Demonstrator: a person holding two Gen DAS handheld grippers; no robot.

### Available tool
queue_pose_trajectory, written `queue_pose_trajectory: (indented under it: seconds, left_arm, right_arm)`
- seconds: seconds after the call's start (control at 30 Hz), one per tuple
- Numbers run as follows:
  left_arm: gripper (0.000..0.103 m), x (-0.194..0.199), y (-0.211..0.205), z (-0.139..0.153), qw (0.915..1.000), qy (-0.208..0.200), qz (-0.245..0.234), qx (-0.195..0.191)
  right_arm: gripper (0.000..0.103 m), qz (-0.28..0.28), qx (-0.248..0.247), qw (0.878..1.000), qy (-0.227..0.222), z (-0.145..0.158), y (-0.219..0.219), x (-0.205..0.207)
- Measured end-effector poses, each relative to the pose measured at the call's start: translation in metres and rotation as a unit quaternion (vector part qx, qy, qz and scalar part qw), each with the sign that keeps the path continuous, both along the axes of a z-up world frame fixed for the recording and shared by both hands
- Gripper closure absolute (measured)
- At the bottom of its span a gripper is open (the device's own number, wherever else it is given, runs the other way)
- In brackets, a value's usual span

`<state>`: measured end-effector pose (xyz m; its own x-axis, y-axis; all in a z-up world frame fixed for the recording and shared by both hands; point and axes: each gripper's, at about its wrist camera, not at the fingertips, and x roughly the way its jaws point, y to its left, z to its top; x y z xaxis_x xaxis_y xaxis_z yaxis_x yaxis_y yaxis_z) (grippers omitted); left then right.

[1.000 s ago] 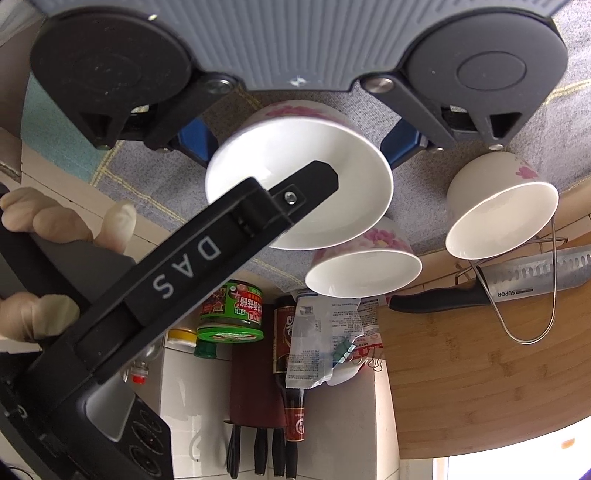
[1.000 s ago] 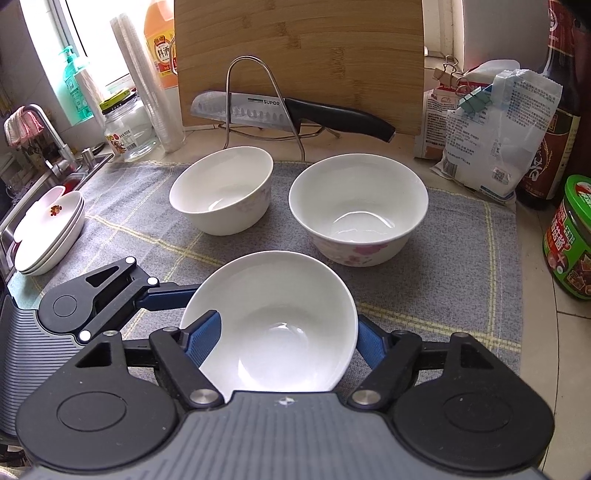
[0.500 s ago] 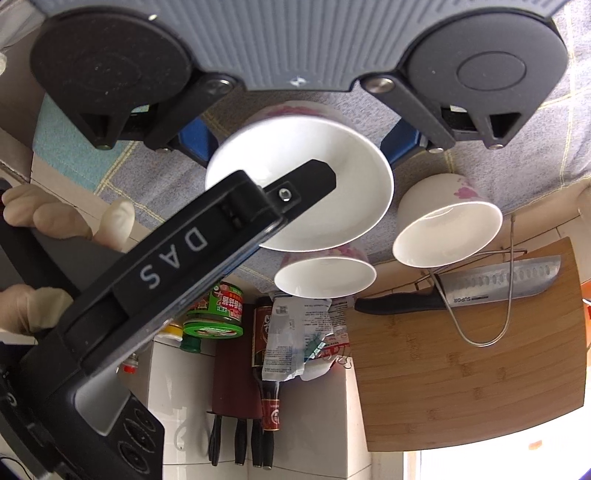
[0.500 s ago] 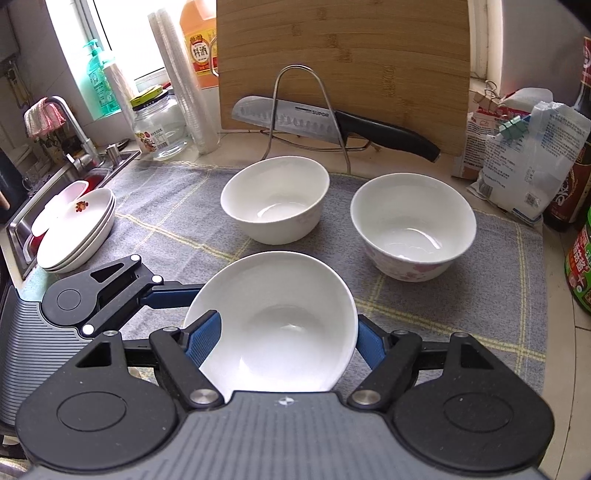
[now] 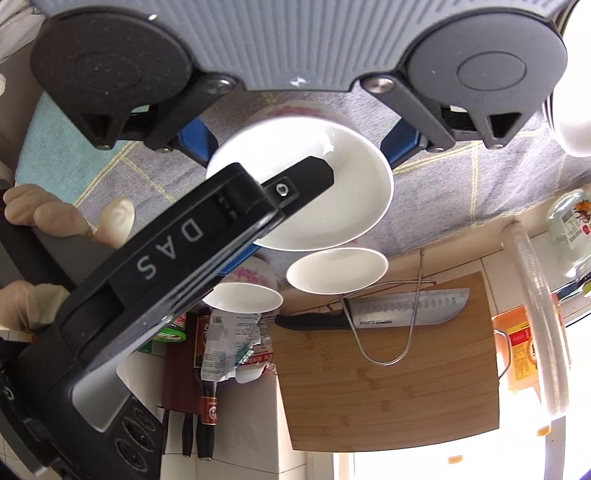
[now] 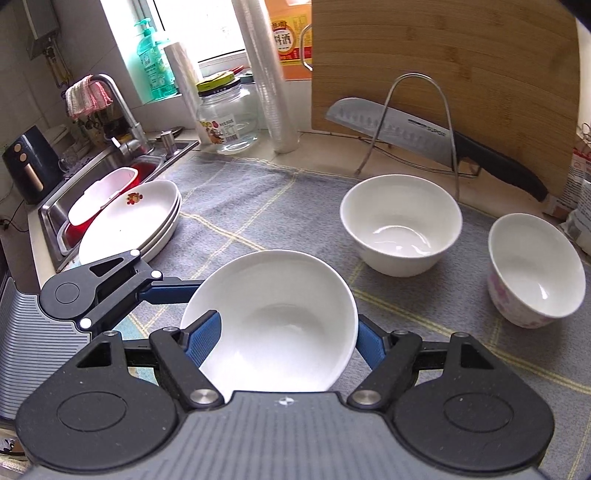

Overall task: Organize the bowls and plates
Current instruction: 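Carry the white bowl with the right gripper beside the plate stack and release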

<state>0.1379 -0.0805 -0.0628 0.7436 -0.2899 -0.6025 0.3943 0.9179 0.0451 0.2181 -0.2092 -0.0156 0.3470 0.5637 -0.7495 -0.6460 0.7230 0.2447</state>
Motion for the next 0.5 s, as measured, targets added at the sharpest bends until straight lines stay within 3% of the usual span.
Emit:
queue_pose_trajectory:
  seconds: [0.5]
  left_arm:
    - [0.01, -0.005, 0.048, -0.006, 0.9995, 0.021, 0.025, -0.004]
  right_arm:
    - [0.021, 0.029, -0.005, 0.999, 0.015, -0.009, 0.058, 0.0]
